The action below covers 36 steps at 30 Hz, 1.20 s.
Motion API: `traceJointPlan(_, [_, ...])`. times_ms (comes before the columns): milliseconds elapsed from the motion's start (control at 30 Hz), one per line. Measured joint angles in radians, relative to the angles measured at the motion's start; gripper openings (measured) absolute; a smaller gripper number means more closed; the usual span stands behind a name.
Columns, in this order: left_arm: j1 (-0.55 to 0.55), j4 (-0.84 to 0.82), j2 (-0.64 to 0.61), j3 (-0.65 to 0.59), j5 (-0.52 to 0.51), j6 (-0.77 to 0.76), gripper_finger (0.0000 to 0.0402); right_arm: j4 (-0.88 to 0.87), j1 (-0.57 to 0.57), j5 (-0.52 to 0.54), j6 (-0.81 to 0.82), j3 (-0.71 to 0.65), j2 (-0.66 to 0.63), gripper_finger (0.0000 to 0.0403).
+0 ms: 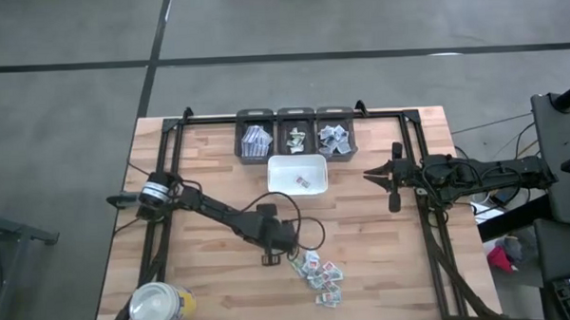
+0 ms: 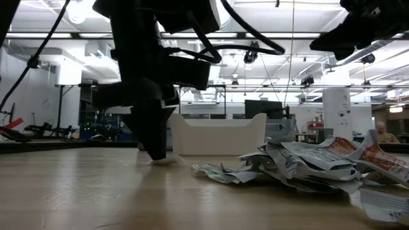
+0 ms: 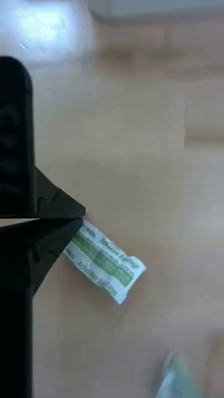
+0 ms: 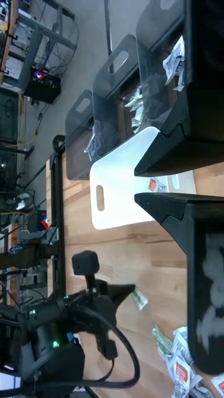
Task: Pick & Place First Aid Supplies
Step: Put the green band aid into the middle black bin
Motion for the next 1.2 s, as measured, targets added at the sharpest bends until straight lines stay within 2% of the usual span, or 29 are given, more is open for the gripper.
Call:
traceJointPlan(167, [0.016, 0.006, -0.001, -0.002, -0.082, -0.102, 0.0, 0.0, 0.0, 0.0, 0.001, 0.0, 0.0, 0.0052])
traceJointPlan(300, [0.016, 0.009, -0.006, -0.002, -0.089, -0.137, 0.0, 0.0, 0.0, 0.0, 0.002, 0.0, 0.0, 0.0052])
traceJointPlan(867, [0.017, 0.014, -0.027, -0.001, -0.094, -0.151, 0.0, 0.0, 0.0, -0.001, 0.004, 0.0, 0.0, 0.0052])
traceJointPlan(1200, [0.018, 0.078, -0.146, 0.0, -0.133, -0.151, 0.0, 0.0, 0.0, -0.001, 0.0, 0.0, 0.0, 0.0052])
